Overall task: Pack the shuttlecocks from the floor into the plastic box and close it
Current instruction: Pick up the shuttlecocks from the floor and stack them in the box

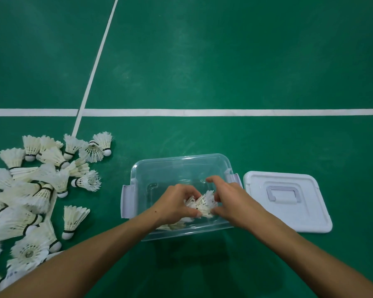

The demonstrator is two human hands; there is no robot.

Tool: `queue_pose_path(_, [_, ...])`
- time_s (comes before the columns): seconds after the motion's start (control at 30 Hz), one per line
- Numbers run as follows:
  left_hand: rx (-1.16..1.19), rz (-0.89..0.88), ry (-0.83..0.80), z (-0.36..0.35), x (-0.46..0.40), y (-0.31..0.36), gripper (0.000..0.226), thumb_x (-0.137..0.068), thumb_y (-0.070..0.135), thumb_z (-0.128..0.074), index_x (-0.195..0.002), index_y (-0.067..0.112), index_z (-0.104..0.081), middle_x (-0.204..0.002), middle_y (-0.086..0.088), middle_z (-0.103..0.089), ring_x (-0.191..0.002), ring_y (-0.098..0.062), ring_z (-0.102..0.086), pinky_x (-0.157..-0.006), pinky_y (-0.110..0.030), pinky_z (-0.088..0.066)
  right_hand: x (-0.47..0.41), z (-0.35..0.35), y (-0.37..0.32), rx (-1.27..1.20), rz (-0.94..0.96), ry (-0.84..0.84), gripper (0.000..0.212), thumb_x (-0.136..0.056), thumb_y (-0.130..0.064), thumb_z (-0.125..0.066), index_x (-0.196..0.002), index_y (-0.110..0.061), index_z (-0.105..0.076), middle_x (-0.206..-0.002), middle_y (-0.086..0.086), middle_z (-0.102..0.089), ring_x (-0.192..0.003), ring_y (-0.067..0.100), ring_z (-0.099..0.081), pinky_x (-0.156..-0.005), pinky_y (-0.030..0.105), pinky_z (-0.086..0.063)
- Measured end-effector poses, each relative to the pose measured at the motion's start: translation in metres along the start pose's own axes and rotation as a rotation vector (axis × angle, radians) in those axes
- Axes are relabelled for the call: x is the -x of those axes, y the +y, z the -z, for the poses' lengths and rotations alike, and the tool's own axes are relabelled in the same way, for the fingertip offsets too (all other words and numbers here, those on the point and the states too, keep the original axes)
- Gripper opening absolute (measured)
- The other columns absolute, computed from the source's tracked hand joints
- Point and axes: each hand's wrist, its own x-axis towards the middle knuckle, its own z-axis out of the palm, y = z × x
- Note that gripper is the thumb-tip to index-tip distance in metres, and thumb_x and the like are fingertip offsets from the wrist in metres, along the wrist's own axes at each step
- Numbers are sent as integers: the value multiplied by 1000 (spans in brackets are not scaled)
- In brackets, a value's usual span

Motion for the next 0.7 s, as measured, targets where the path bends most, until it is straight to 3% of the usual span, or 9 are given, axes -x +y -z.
queue_pose_path(0.1, [-36, 35, -14, -8, -7, -3, 43, -74, 33, -94, -113, 27, -76, -111, 8, -73, -106, -13, -66, -90, -29, -51, 11, 23, 3, 24, 40, 112, 75, -92, -16, -79, -154, -29, -38, -127, 1, -69, -116, 20, -66, -102, 41, -54])
queue_pose_path(0.27, [-129, 72, -61, -20, -20, -4, 55, -76, 33, -92, -125, 20, -72, -130, -3, -68, -116, -22, -64, -93, -29, -49, 17, 57, 18, -280, 22, 235, 58, -90, -12, -81, -139, -28, -55, -104, -11, -75, -87, 3, -72, -82, 29, -61])
queue_pose_path(0.47, [-252, 95, -77, -32, -30, -13, 60, -71, 46, -93, -123, 27, -72, -126, -6, -66, -113, -24, -62, -95, -39, -53, 17, 64, 20, -573, 15, 262, 46, -91, -4, -77, -130, -24, -61, -97, -3, -81, -85, 26, -74, -82, 49, -63])
queue_pose_path(0.6, [-332, 76, -120, -33, -32, -12, 83, -66, 59, -91, -137, 29, -61, -125, -6, -62, -117, -26, -59, -96, -41, -53, 17, 64, 15, -629, 50, 250, 44, -91, -3, -77, -127, -24, -62, -97, -2, -81, -88, 29, -74, -81, 49, -64])
queue_pose_path(0.7, [-269, 39, -158, -20, -27, -1, 99, -66, 59, -91, -149, 22, -50, -138, -7, -62, -125, -26, -60, -101, -42, -52, 16, 68, 13, -612, 72, 248, 43, -92, -5, -78, -126, -26, -62, -97, -2, -81, -89, 29, -75, -82, 49, -64])
